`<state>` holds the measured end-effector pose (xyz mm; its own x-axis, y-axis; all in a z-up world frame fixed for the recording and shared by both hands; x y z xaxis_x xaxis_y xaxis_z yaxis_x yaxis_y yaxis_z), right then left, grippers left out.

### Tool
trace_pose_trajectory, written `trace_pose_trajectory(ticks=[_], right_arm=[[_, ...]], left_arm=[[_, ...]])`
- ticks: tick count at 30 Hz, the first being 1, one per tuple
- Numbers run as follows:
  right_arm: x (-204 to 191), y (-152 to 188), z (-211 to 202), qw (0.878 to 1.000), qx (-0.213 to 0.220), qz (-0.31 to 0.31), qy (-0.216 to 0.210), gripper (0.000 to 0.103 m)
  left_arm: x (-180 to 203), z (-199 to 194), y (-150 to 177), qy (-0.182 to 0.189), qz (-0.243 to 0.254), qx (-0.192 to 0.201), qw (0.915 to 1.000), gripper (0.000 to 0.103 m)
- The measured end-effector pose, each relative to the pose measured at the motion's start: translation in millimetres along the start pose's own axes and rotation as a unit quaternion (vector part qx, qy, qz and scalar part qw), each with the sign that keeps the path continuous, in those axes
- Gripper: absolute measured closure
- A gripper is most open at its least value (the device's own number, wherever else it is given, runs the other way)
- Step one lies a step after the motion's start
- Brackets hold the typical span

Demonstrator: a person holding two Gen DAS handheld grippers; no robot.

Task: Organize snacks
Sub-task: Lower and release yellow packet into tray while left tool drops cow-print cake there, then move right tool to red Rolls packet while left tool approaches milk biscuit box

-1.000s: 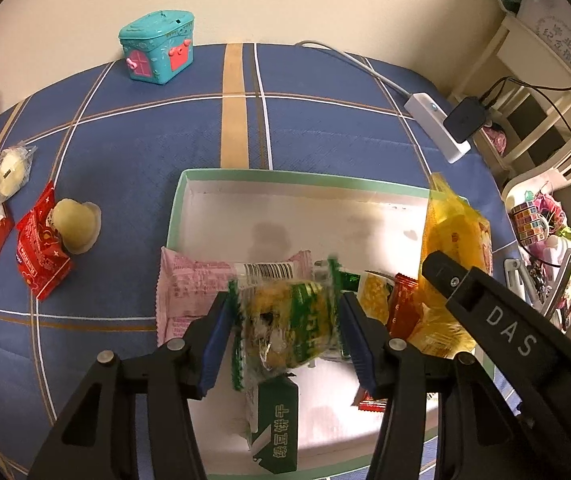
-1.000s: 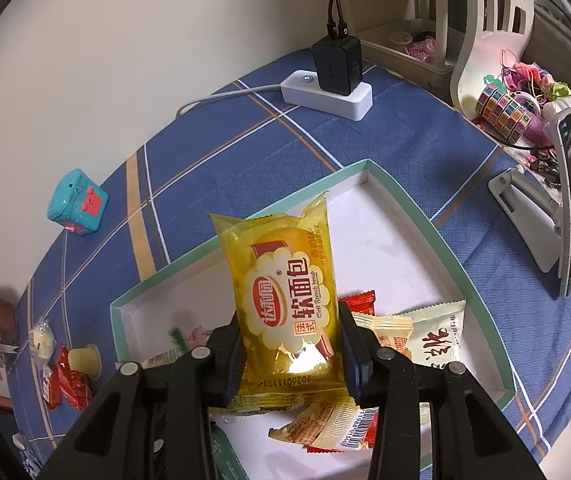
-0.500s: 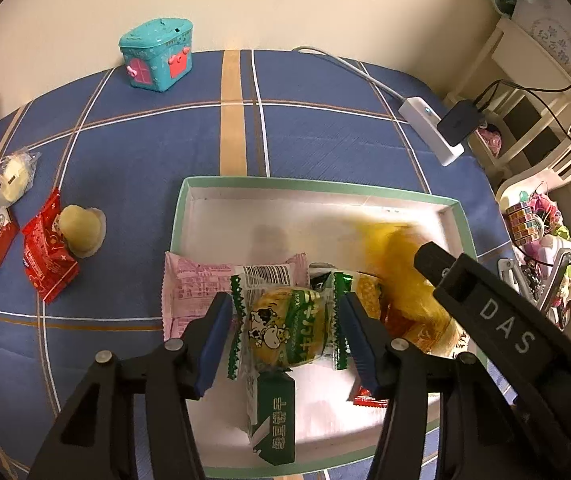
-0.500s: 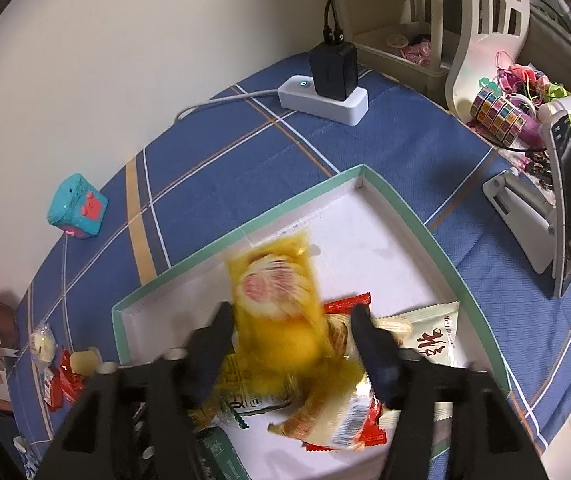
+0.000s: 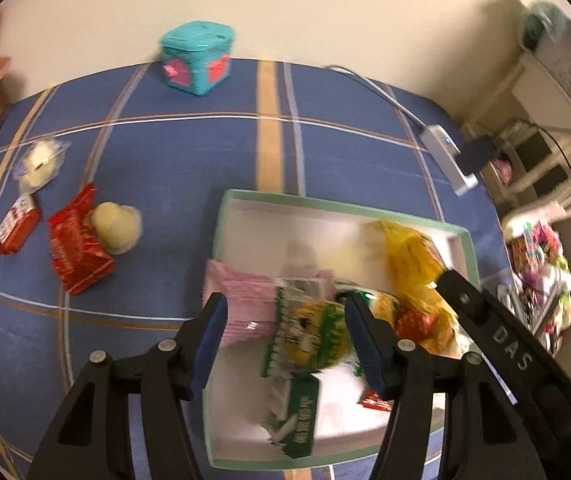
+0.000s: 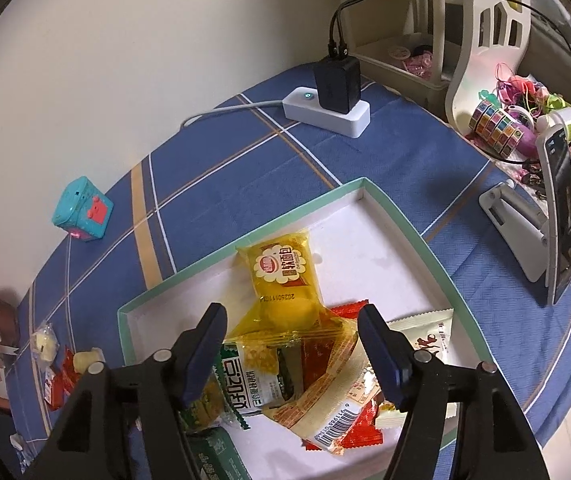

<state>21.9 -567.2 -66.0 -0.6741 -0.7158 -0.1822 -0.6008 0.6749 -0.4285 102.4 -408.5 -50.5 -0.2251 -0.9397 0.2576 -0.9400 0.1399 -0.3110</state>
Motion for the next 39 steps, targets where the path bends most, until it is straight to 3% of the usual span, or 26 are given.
trace_pose_trajectory(ticks=[6,10,15,17,19,21,23,29,39], right_arm=[[-6,2,1,1.000,-0.005,-0.009,0.001,0.031],[-12,4,1,1.000,-0.007,-0.021,0.006,0.031],[-23,5,2,0.999,-0.009,-0.042,0.006,0.031],[-26,5,1,0.999,-0.009,-0.049,0.007,0.031],[-31,5,2,0.998,-0.009,-0.059,0.005,0.025],[-34,6,2,0.998,-0.006,-0.064,0.003,0.009],[-35,6,3,0.998,-0.003,-0.069,0.003,0.000],[-38,5,2,0.997,0.001,-0.080,0.009,0.000],[-46,9,-2,0.996,0.009,-0.090,0.015,0.000]], left_arm=[[-43,-10,-17,-0.041,-0.071,0.030,0.9962,0.040],[-68,-13,-22,-0.061,-0.117,0.040,0.9904,0.032],[-83,-17,-24,-0.069,-0.144,0.049,0.9859,0.031],[-87,-18,-25,-0.073,-0.149,0.049,0.9849,0.029],[-89,-16,-25,-0.081,-0.151,0.049,0.9840,0.019],[-92,-16,-24,-0.091,-0.152,0.050,0.9829,0.012],[-94,-14,-22,-0.099,-0.150,0.048,0.9825,0.011],[-95,-11,-20,-0.104,-0.147,0.043,0.9828,0.006],[-105,-15,-18,-0.101,-0.139,0.037,0.9844,0.006]])
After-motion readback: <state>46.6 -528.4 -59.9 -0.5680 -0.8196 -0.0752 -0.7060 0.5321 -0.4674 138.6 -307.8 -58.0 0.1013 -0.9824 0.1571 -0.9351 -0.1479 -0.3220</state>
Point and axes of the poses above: each gripper's, at about its wrist camera, not at the fingertips, and z roughly the way its jaws point, x to its right, y to its underside, the point moved 6 cm from there along z, roughly the way its jaws point, and after that the axes turned 8 degrees about -z, right-handed, at the moved point
